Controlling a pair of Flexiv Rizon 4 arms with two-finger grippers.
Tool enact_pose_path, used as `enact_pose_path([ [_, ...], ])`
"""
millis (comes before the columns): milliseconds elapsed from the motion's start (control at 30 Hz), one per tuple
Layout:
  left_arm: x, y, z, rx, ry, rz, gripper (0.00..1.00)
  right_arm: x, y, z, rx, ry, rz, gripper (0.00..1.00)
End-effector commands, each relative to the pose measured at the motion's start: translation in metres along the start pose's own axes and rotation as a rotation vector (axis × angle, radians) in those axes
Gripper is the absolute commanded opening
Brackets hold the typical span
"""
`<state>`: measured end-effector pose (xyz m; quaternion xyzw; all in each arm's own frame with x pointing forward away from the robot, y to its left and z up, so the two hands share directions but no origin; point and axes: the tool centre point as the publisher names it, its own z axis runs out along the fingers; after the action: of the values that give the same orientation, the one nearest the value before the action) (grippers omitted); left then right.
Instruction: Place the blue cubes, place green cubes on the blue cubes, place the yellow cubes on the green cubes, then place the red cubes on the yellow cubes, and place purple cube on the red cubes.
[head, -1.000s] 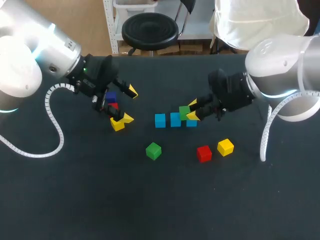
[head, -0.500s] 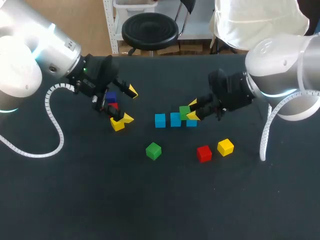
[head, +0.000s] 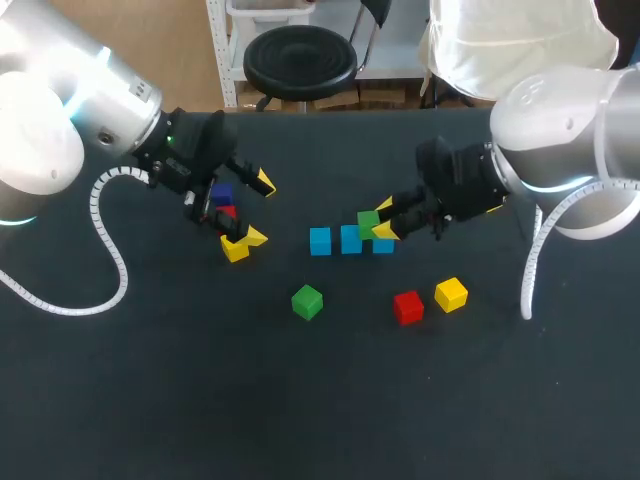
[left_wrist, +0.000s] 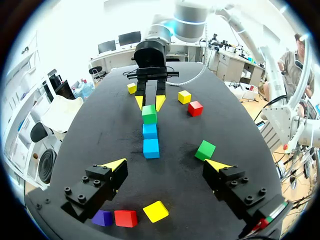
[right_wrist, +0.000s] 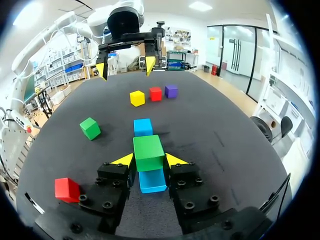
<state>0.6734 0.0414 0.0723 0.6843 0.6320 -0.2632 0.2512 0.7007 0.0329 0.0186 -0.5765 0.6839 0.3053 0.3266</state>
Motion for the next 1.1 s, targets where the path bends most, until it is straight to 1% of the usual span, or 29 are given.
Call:
enact_pose_path([
  [33,0.001,0.0,0.0,0.0,-0.004,0.004,1.0,0.002,-0.003,0.003,-0.005,-0.002,0.003,0.0],
  [433,0.001,0.0,0.0,0.0,-0.004,0.004,1.0,0.003,-0.004,0.003,-0.006,0.003,0.006,0.0],
  [467,0.001,0.0,0.0,0.0,-0.004,0.004,1.0,0.003,-0.004,0.003,-0.005,0.002,0.005,0.03],
  [500,0.001,0.0,0.0,0.0,-0.004,0.004,1.0,0.003,-0.004,0.003,-0.005,0.001,0.005,0.21],
  [533,0.001,0.0,0.0,0.0,-0.004,0.004,1.0,0.003,-0.004,0.003,-0.004,0.0,0.006,0.41],
  [567,0.001,0.0,0.0,0.0,-0.004,0.004,1.0,0.002,-0.003,0.003,-0.004,-0.001,0.007,0.85],
  [600,0.001,0.0,0.0,0.0,-0.004,0.004,1.0,0.002,-0.003,0.002,-0.005,-0.002,0.006,1.0],
  [933,0.001,0.0,0.0,0.0,-0.004,0.004,1.0,0.001,-0.002,0.0,-0.003,-0.014,-0.006,1.0],
  [1100,0.001,0.0,0.0,0.0,-0.004,0.004,1.0,-0.001,-0.003,-0.007,0.011,-0.023,-0.039,1.0],
])
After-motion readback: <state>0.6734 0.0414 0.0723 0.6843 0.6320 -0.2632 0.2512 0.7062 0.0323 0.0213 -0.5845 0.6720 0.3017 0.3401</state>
